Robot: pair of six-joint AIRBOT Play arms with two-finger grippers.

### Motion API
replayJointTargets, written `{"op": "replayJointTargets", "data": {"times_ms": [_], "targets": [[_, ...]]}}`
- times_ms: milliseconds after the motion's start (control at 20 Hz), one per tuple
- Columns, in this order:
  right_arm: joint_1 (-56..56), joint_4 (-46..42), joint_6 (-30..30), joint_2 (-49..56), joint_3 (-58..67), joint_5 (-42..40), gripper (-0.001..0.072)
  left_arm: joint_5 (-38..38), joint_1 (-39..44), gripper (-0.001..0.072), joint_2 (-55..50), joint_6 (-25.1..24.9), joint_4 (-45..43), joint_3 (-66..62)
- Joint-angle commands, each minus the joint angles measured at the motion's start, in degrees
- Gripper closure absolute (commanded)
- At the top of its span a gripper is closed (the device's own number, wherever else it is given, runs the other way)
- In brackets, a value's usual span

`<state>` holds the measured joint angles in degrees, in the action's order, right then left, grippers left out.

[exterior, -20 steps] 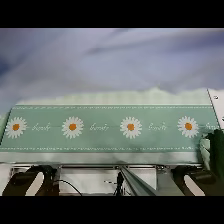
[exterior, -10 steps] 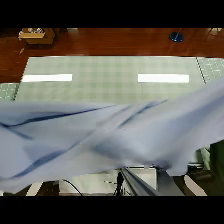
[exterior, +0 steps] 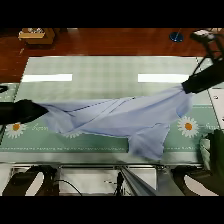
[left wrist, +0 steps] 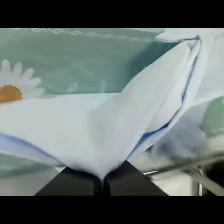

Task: Fold the shirts.

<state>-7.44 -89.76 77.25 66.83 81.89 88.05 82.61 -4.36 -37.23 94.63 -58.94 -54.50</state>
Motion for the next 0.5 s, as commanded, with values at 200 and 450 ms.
{"op": "replayJointTargets", "data": {"times_ms": [200,450], "targets": [[-0.04,4.48,2.6,13.22,-2.23,-25.62,0.0683,-35.45,0.0,0.0683,-21.22,-16.02,2.99,5.68],[-0.04,7.39,6.6,18.03,-2.23,-32.13,0.0682,-48.0,0.0,0.0682,-29.75,-19.19,4.74,5.42]]}}
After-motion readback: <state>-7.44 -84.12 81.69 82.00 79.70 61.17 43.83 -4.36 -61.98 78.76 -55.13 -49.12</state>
